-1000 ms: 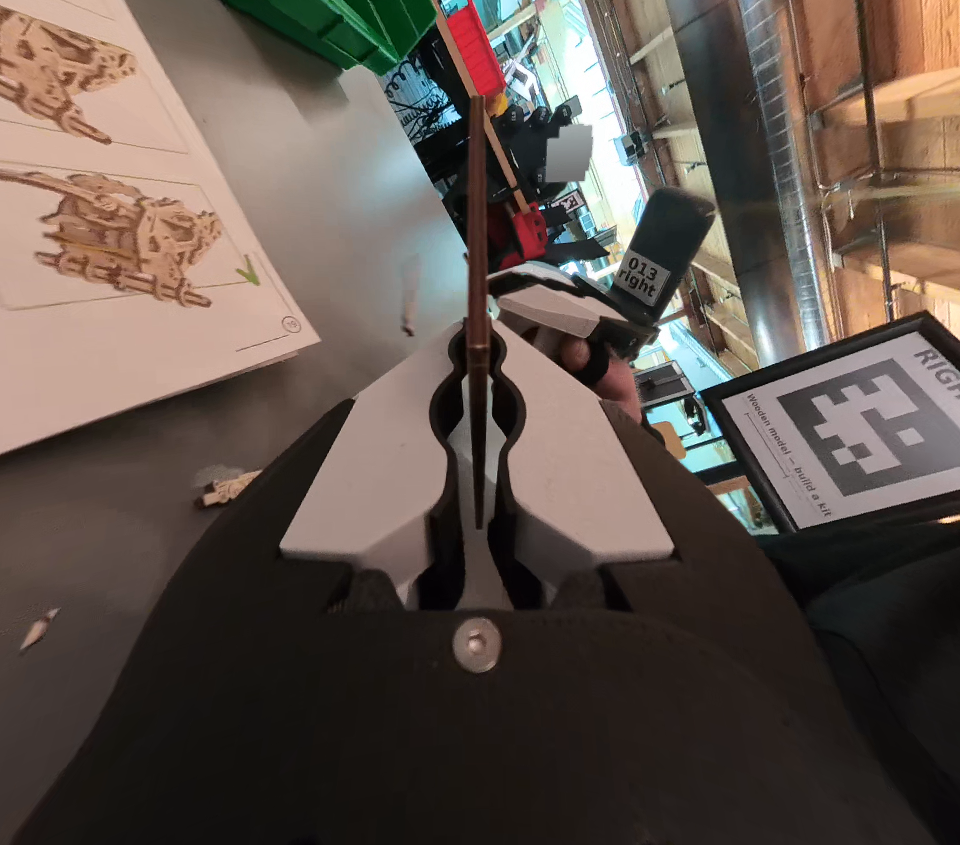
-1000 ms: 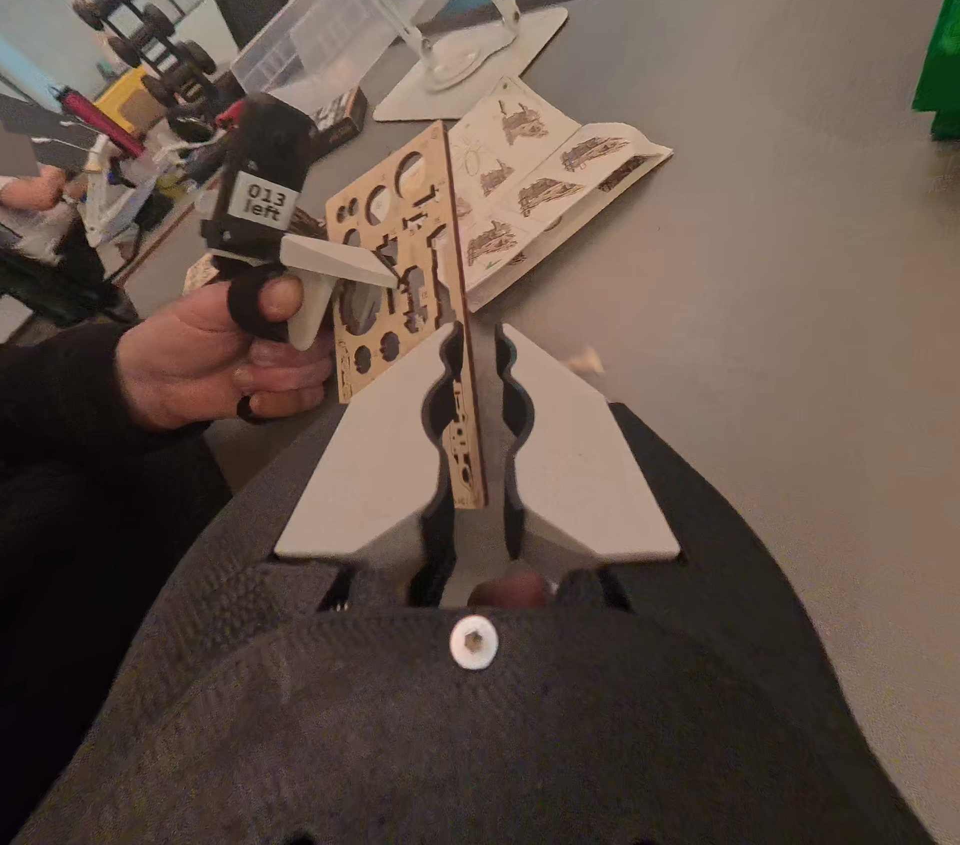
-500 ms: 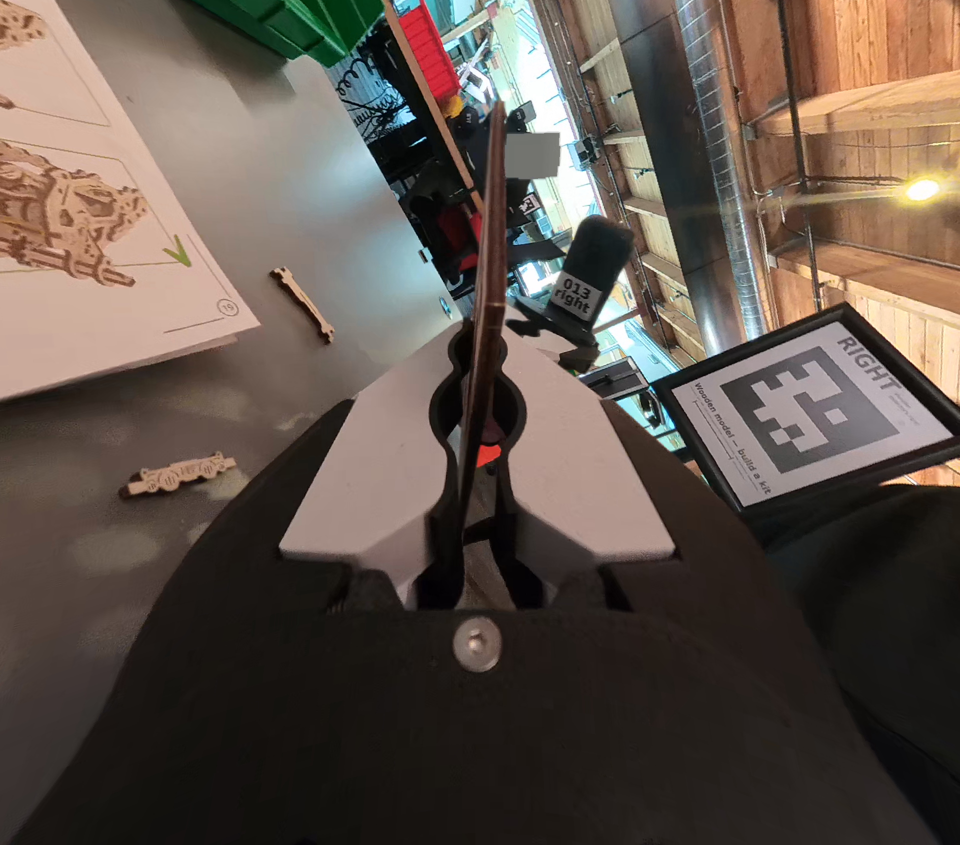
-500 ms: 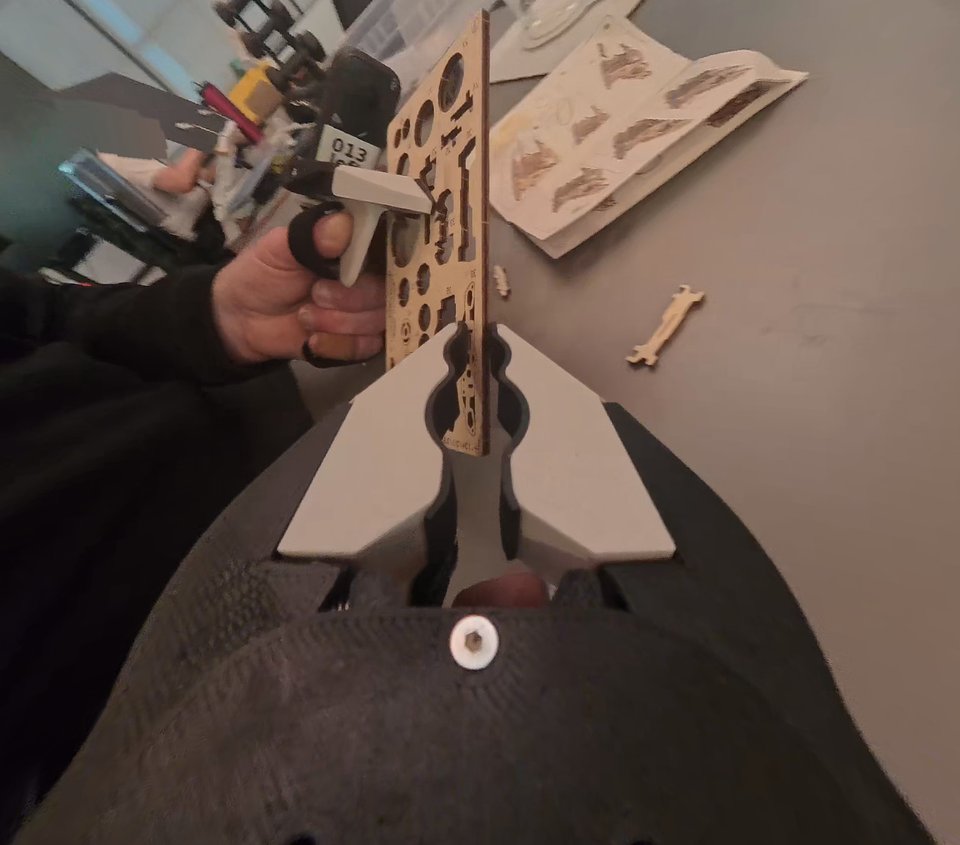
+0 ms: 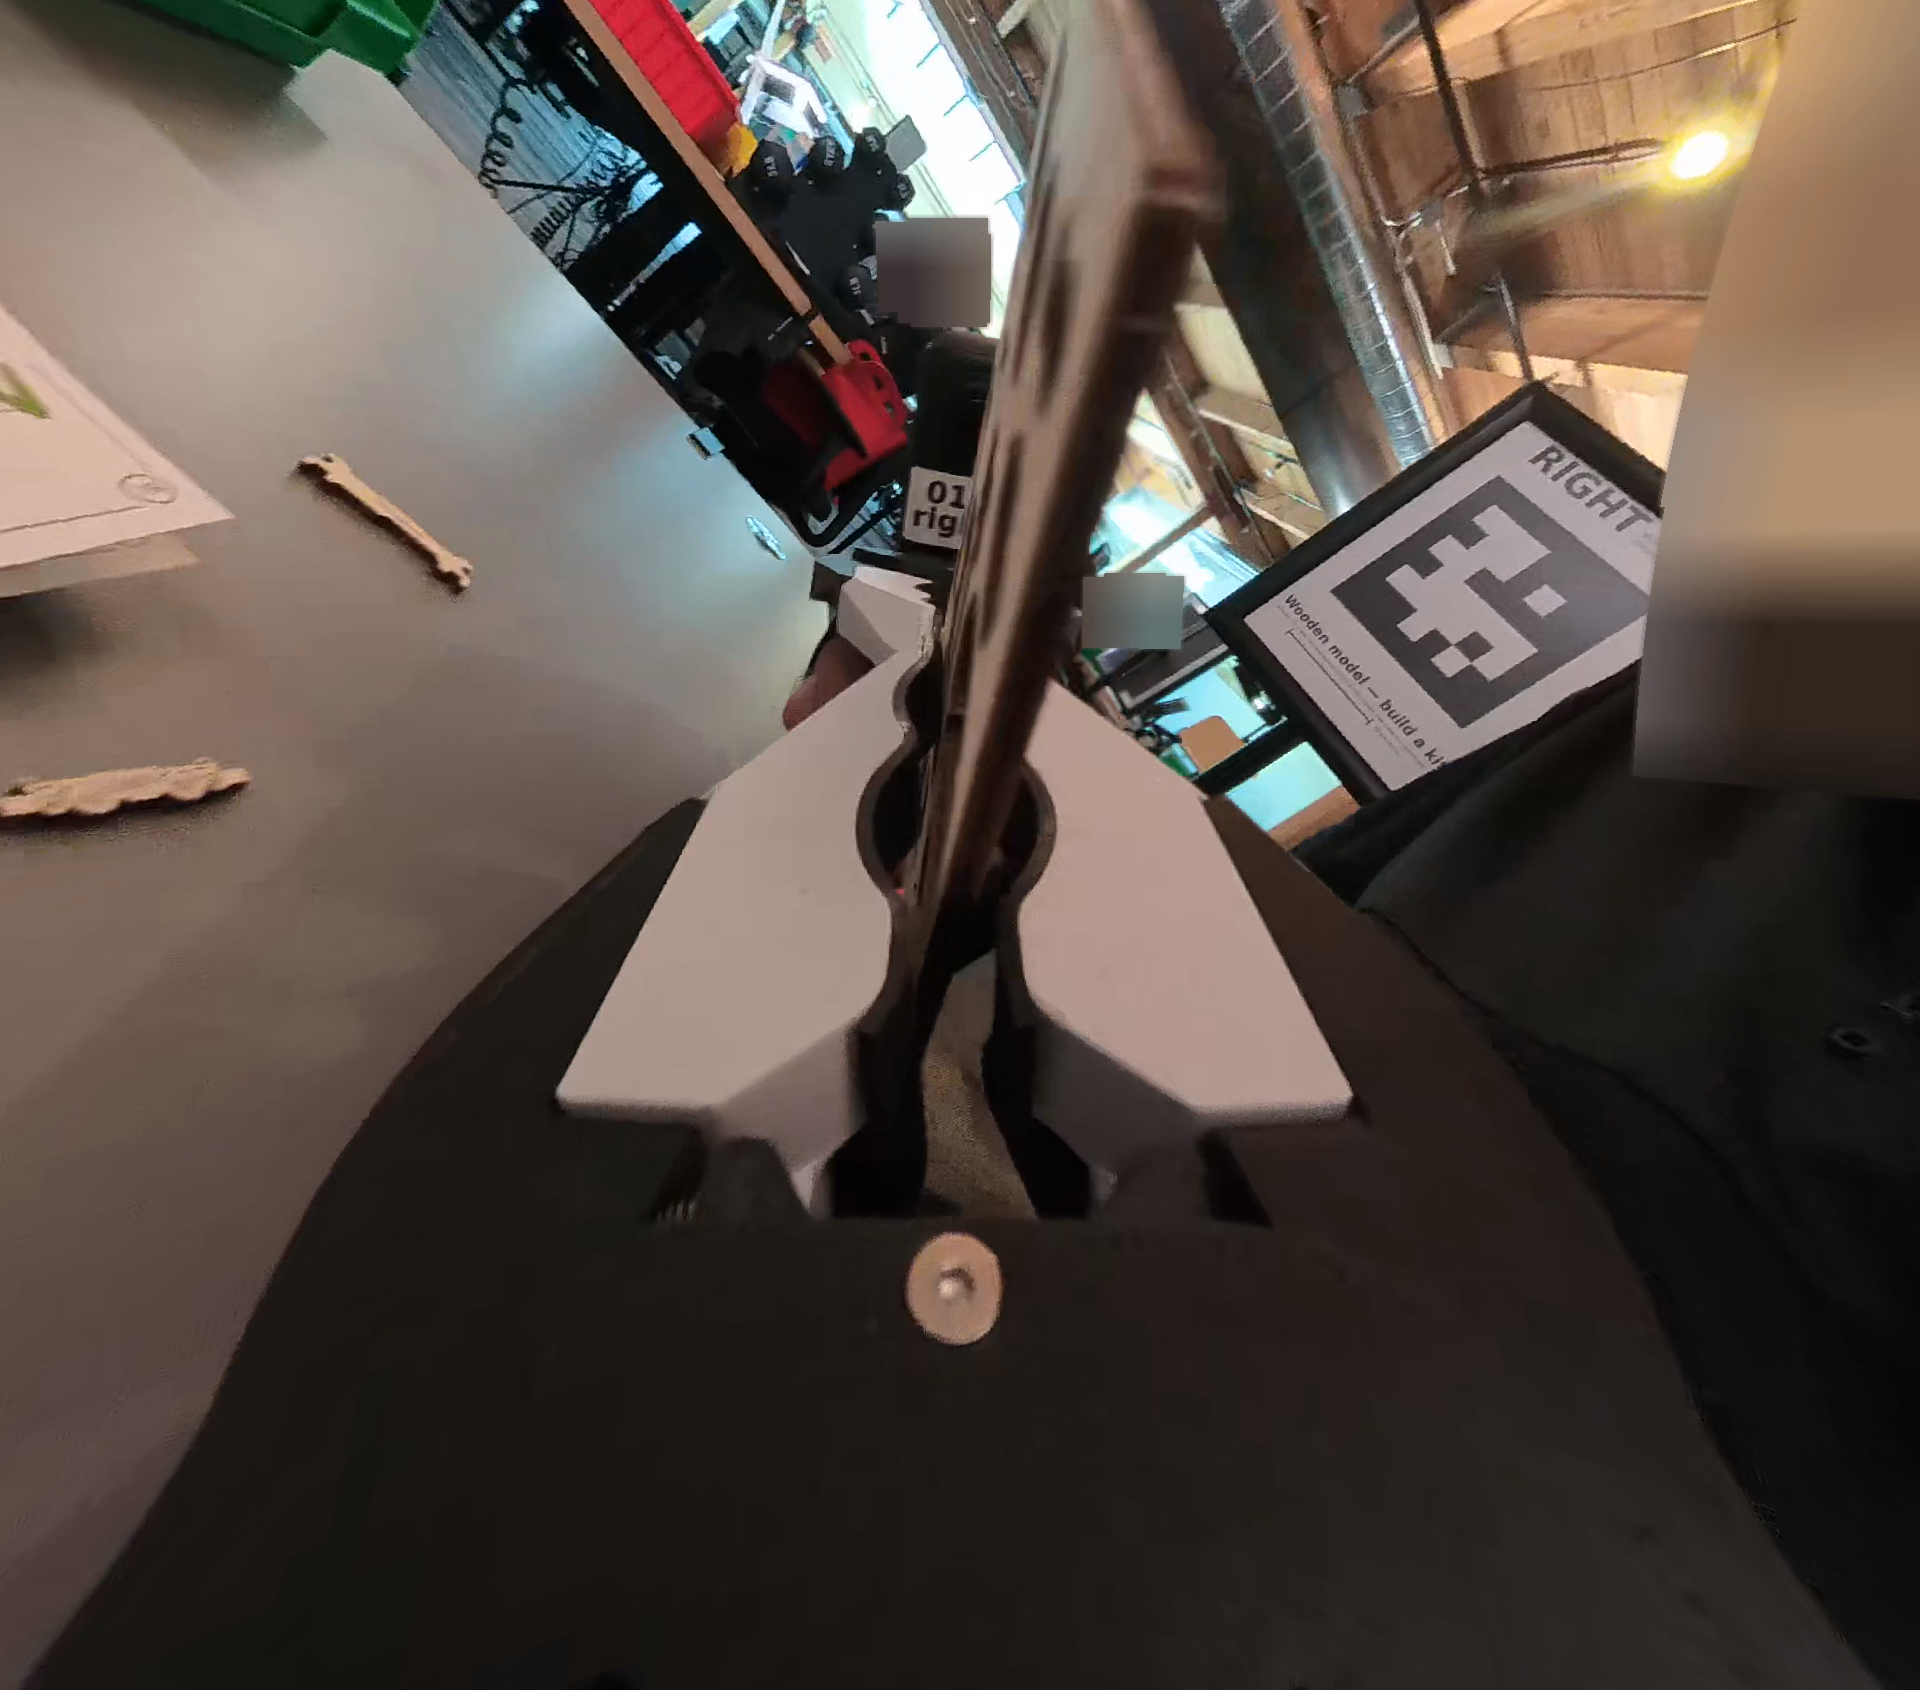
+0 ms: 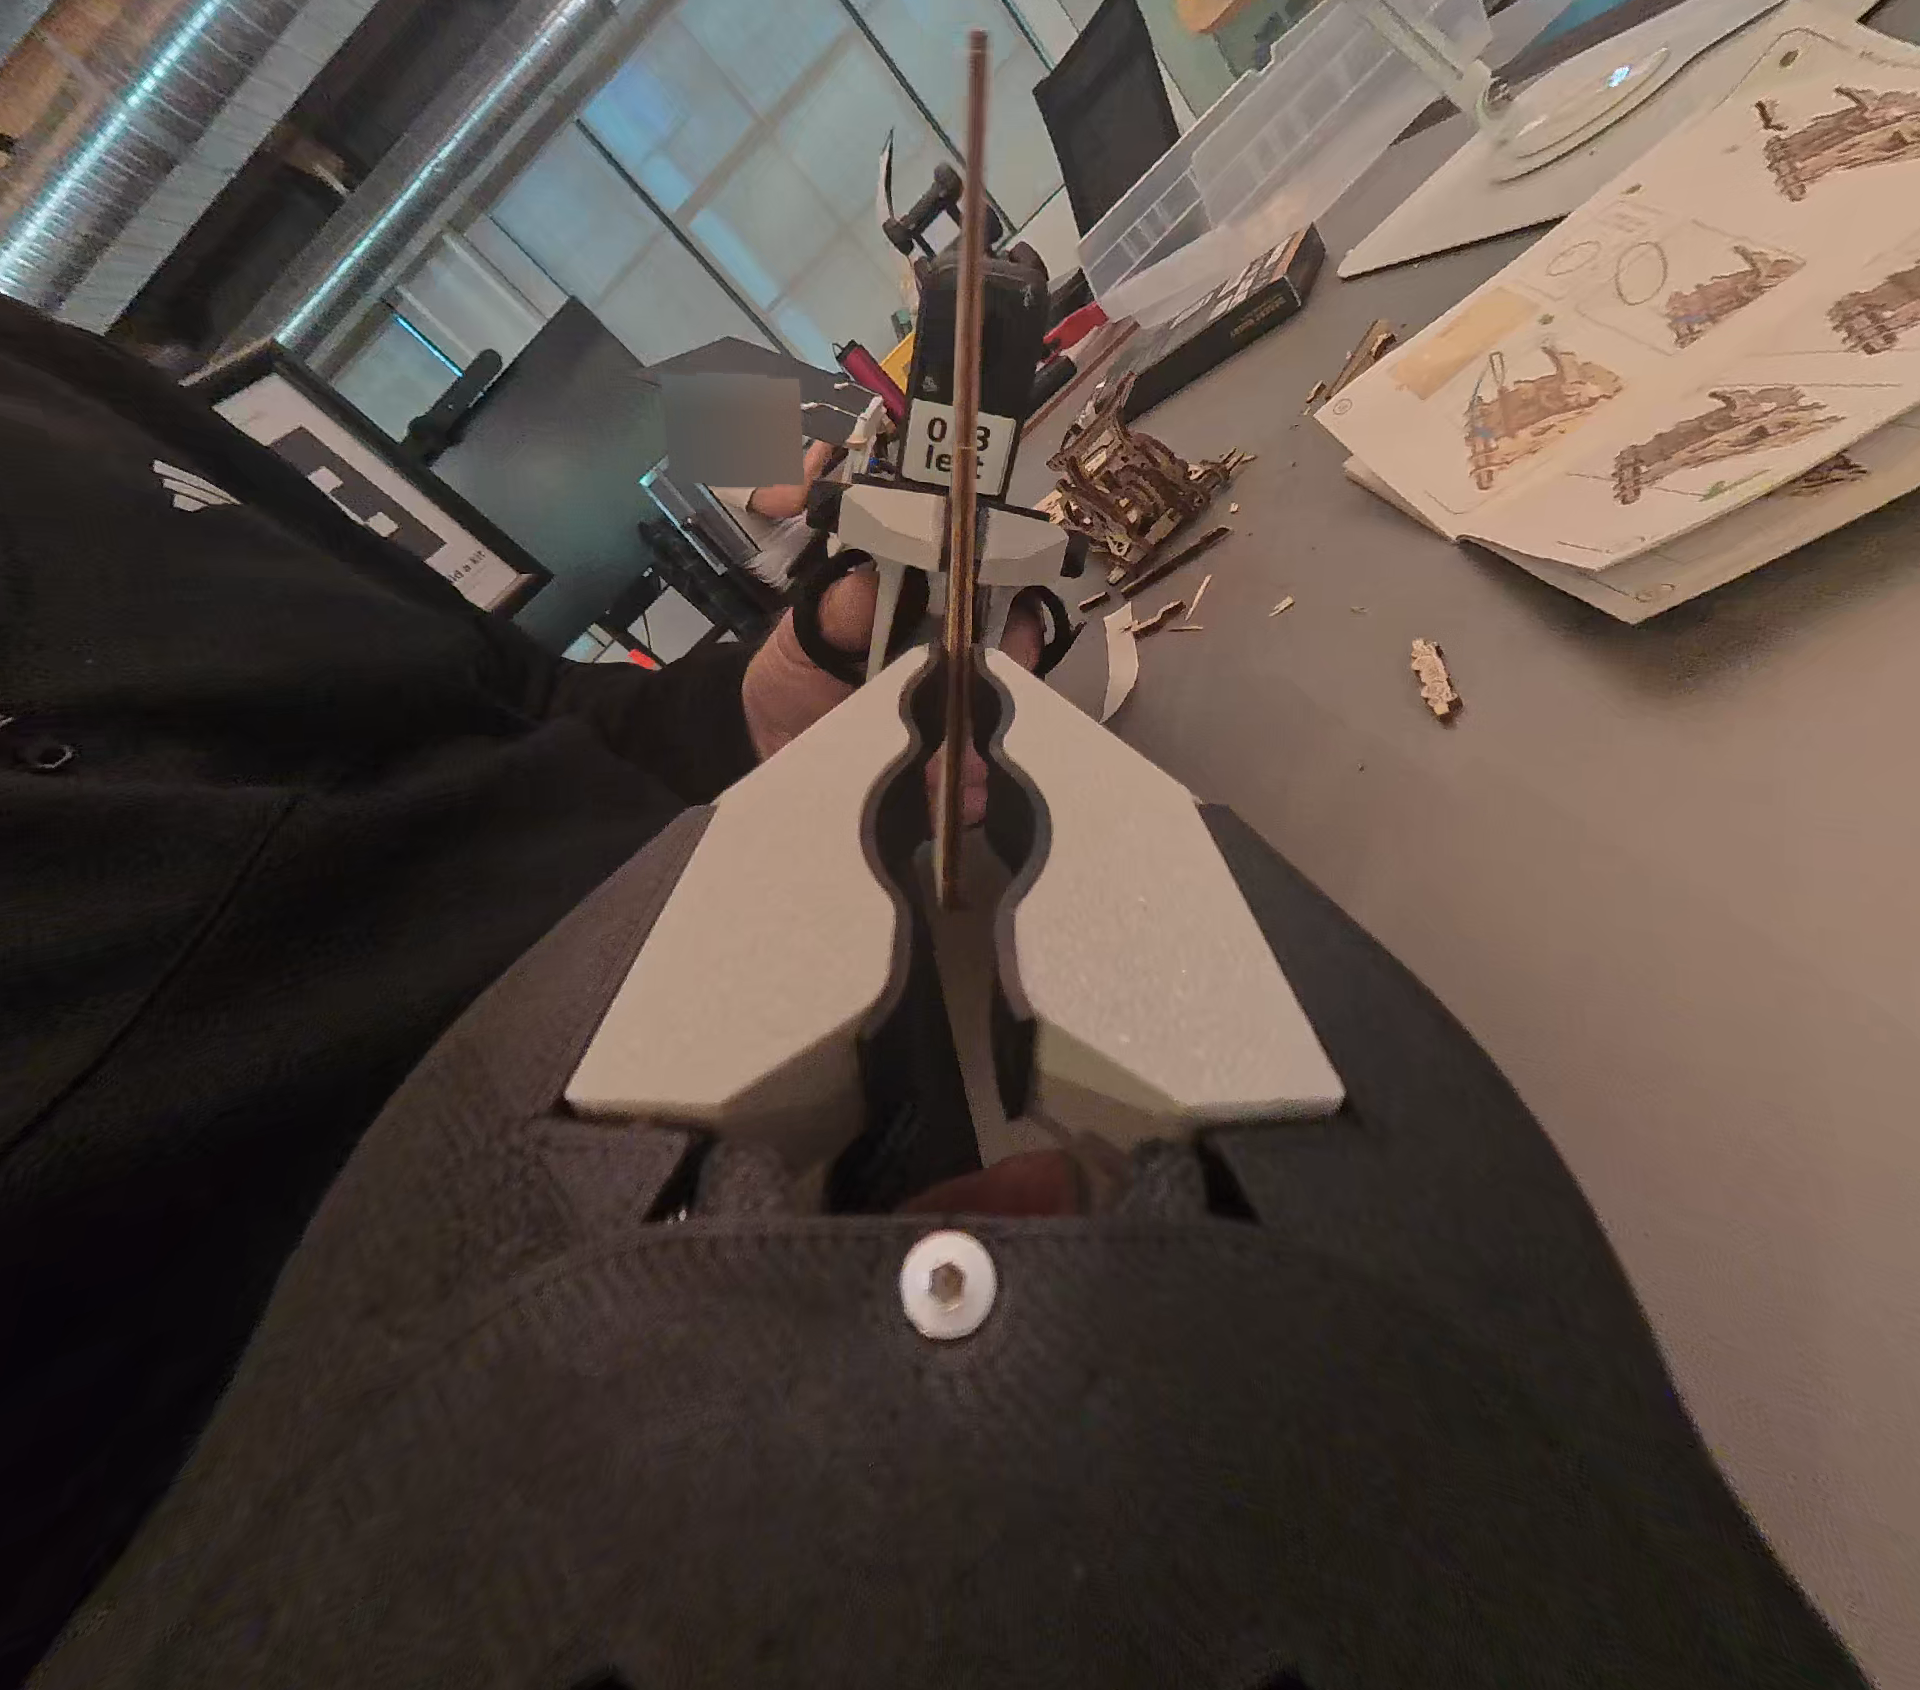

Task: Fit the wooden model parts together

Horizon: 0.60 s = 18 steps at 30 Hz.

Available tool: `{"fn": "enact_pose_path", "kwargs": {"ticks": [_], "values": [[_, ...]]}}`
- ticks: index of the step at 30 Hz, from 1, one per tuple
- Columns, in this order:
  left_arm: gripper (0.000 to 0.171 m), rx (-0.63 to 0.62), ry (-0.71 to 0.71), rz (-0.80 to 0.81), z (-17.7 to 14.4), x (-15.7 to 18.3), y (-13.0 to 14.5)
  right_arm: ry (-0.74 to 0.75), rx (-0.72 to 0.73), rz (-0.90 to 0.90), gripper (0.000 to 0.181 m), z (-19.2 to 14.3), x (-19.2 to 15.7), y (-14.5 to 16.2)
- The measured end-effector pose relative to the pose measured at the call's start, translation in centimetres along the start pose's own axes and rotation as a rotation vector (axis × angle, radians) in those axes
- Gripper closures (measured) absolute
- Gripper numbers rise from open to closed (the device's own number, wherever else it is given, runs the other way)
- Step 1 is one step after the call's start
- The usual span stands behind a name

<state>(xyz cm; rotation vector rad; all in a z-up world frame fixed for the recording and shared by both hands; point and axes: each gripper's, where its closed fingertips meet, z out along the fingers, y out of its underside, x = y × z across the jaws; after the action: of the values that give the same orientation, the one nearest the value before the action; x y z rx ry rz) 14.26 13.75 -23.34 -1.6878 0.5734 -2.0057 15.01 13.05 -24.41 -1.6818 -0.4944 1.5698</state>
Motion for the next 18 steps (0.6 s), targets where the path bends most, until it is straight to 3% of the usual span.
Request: {"fn": "enact_pose_path", "kwargs": {"ticks": [11,18], "values": [[0.171,-0.018,-0.138,0.08,-1.9,-1.3,-0.3,0.167,-0.104,-0.156,0.178,1.7,1.6,0.5],[0.171,-0.048,-0.205,0.103,-2.4,-2.1,0.2,0.198,-0.144,-0.175,0.177,2.1,2.3,1.3]]}}
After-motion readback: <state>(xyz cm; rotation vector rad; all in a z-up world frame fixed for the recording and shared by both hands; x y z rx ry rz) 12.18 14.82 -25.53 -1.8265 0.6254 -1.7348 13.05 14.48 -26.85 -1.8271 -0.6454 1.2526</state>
